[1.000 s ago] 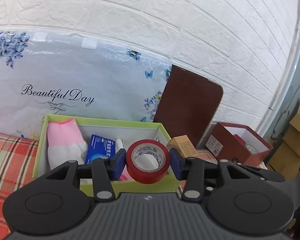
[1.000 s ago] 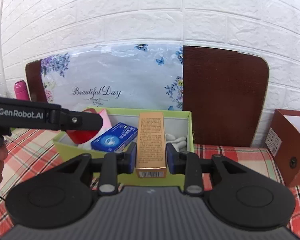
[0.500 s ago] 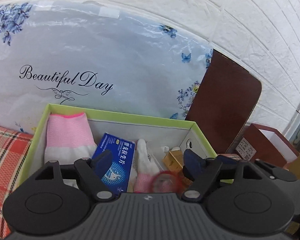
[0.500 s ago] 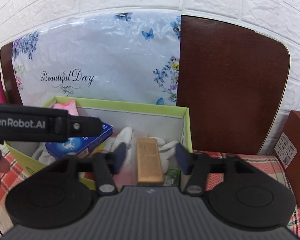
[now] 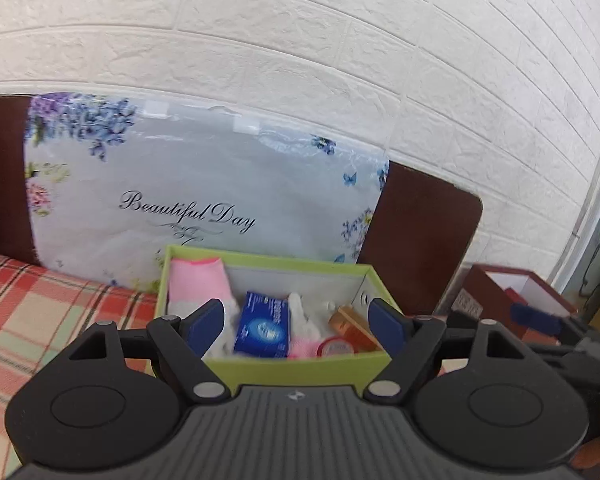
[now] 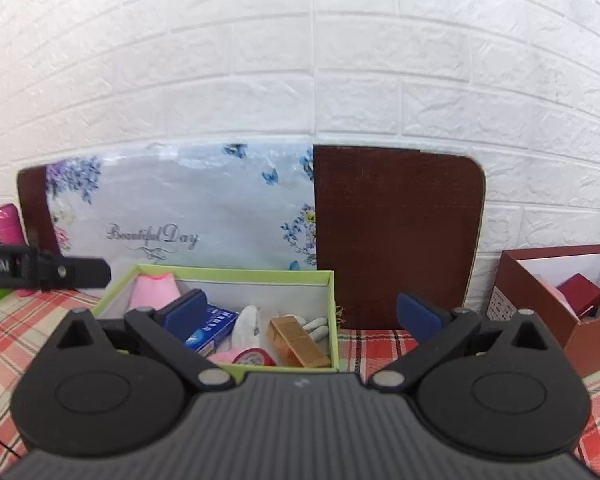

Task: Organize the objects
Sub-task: 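Lower tape and tan box into the shoebox and open both tools, then grasp the steel wool with left tool while right tool grasps the blue cube box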

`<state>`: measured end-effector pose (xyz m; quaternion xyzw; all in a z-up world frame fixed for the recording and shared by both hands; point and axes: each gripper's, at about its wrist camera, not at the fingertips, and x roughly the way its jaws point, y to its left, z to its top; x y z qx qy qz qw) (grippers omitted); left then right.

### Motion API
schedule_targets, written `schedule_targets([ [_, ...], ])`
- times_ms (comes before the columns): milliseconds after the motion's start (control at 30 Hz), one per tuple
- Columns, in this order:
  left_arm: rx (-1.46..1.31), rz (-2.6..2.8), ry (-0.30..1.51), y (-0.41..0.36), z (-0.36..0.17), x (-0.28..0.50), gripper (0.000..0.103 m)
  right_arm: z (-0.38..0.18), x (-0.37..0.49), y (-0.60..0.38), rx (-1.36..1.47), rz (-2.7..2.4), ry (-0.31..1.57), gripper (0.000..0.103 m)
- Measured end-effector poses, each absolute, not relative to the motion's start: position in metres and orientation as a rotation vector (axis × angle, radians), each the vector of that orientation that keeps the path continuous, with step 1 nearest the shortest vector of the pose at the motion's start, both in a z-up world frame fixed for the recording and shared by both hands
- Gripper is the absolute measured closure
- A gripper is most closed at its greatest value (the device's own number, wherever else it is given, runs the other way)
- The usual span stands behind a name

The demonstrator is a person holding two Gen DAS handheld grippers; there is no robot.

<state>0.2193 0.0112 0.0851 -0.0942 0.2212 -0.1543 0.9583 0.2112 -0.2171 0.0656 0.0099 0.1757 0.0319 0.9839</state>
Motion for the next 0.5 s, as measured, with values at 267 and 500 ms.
schedule_targets([
  [267, -0.224, -0.306, 0.517, 0.022, 0.041, 0.16, 0.021, 0.043, 0.125, -0.21, 0.013, 0.083, 0.317, 0.0],
  [500, -0.245, -0.339, 0.628, 0.022, 0.003, 0.135, 0.021, 0.002, 0.078, -0.207, 0.047, 0.187, 0.396, 0.0],
])
